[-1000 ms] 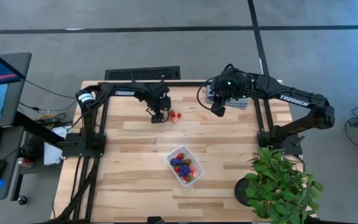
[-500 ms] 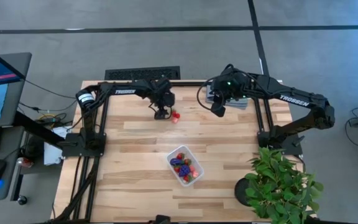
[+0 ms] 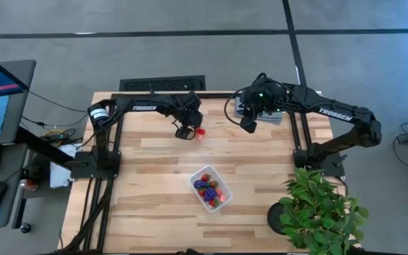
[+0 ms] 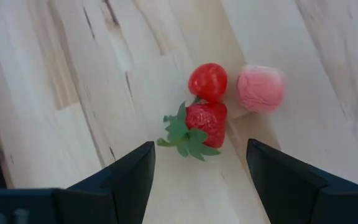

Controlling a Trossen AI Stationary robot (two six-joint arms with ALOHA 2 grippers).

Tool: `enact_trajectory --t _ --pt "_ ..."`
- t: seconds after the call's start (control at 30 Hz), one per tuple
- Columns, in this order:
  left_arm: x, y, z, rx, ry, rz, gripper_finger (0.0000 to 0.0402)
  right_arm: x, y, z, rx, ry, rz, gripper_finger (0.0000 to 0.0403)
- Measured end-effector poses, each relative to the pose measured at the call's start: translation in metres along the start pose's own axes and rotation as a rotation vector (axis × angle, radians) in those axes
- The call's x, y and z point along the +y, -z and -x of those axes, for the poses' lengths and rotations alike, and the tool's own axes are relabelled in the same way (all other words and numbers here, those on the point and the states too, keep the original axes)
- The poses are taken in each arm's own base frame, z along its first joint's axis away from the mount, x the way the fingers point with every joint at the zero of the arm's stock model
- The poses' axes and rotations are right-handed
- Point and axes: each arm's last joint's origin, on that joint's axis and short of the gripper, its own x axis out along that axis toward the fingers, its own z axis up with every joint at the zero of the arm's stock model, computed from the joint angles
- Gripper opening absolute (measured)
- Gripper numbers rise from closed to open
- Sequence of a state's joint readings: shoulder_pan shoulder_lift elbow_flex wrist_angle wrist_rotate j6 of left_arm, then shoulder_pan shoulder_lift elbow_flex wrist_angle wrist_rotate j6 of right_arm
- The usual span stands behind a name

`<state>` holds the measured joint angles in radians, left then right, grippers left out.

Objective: Pick and placing Produce into tupperware
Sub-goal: Put the red strawberry into the transparent bin

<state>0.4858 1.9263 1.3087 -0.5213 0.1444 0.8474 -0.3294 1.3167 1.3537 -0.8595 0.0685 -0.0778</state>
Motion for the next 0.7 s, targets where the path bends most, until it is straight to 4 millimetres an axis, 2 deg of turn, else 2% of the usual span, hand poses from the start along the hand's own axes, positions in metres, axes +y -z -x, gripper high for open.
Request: enact_trajectory --t 0.4,0.7 --pt "-0.012 -0.015 -0.005 0.066 -0.064 -0.165 0.0245 0.002 0.0 0.0 -0.001 -0.004 -0.022 0.0123" --pt "-0.016 -0.018 -0.005 0.077 -0.062 -0.255 0.0245 0.002 0.0 0.0 -0.001 -0.006 -0.03 0.0123"
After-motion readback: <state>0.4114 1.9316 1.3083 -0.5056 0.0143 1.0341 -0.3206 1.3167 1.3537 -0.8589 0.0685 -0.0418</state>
